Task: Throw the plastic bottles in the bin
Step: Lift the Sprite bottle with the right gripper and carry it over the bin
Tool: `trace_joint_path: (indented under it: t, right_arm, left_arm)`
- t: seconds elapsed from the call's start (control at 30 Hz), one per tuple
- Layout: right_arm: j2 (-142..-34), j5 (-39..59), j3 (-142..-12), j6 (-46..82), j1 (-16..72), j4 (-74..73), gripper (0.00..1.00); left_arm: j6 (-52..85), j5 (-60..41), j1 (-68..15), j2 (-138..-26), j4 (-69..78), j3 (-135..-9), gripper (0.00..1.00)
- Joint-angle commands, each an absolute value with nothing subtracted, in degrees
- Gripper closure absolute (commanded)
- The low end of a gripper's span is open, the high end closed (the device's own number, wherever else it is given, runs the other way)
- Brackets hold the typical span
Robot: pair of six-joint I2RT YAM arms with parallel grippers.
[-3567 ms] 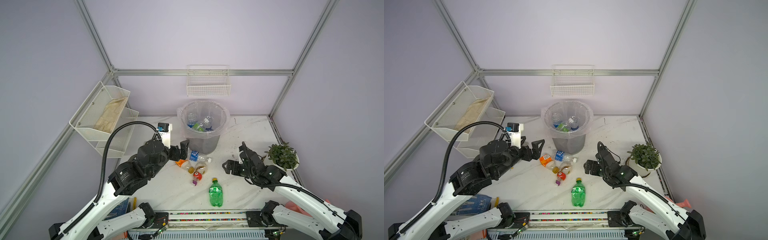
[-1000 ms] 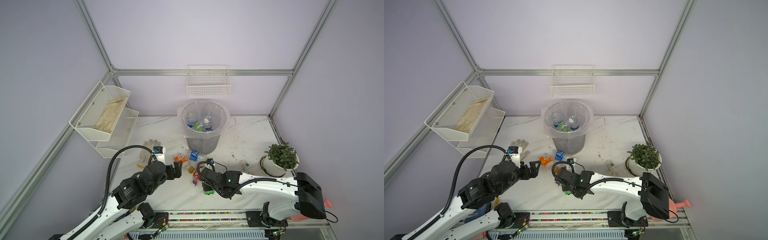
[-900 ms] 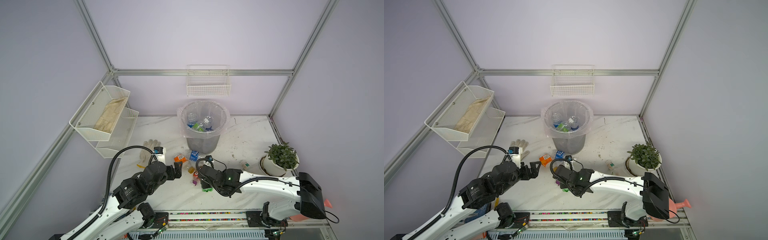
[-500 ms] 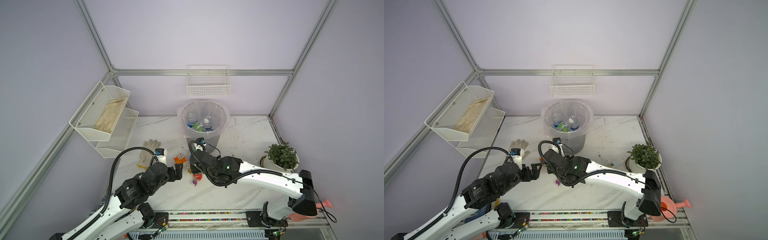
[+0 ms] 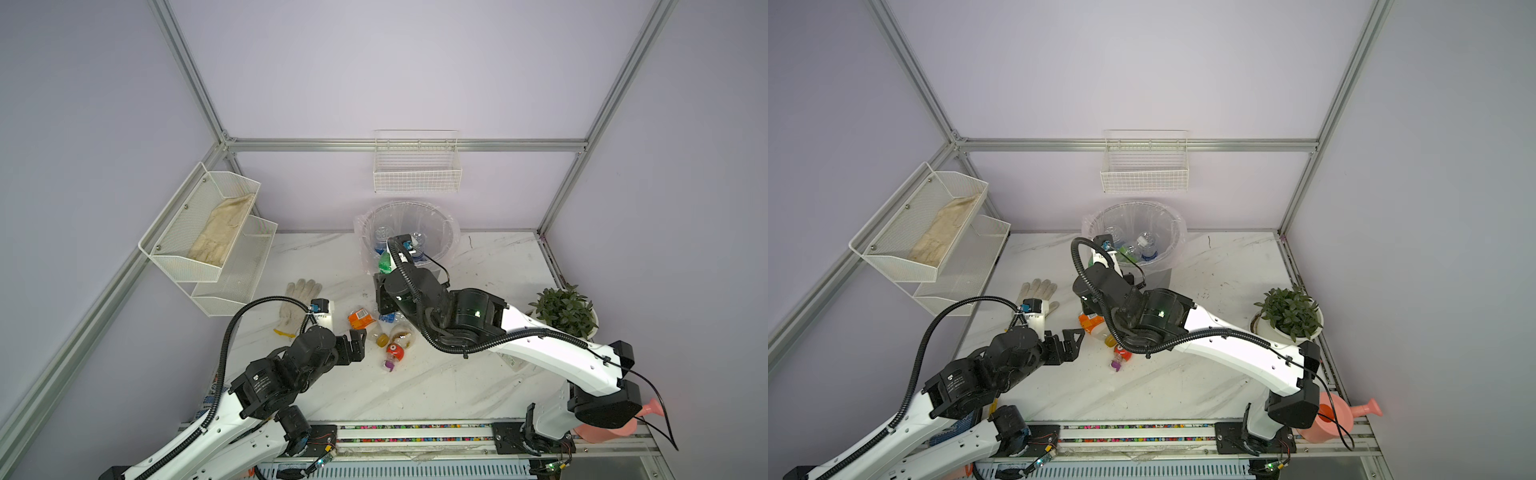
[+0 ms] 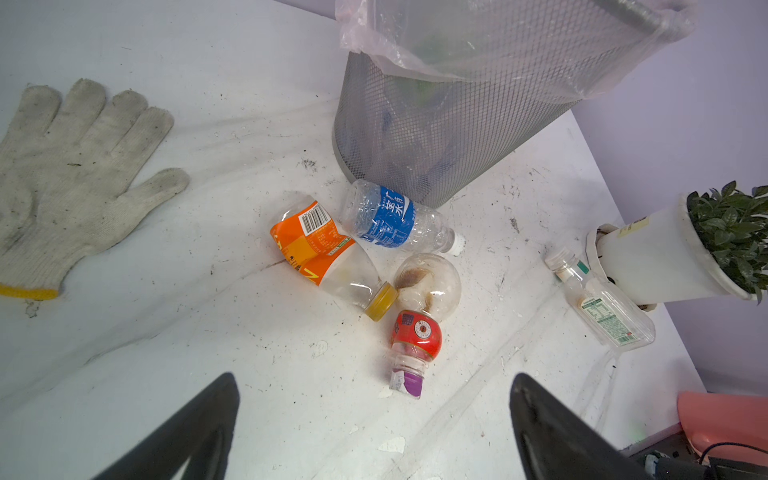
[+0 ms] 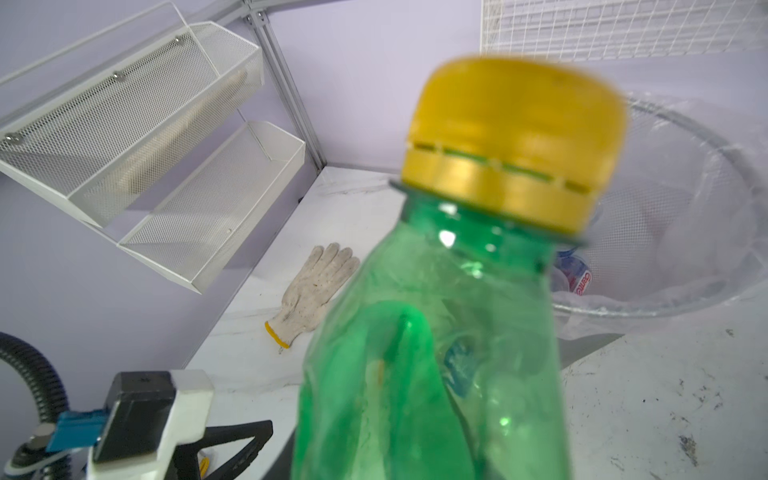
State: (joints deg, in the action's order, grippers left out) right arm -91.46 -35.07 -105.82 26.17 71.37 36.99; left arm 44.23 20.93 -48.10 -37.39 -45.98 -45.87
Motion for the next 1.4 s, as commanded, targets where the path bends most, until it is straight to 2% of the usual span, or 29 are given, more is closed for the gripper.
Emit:
trace_joint_path:
  t: [0.0,0.57,1.37]
  right_arm:
    - [-89.9,-38.36,-107.99,22.97,71.5,39.31,0.81]
    - [-81.95,-42.3,-108.48,20.02,71.53,37.72,0.79]
    - [-83.34,-47.62,-113.07,18.26,71.45,37.68,0.76]
  left_arm:
    - [45.13,20.42,-48.36,-37.39,-45.06,-43.66,0.0]
    - [45.04,19.78,-48.66,-39.77,-44.23,-44.07,0.0]
    - [44.75,20.13,-49.43,-40.81,-43.89,-44.43,0.0]
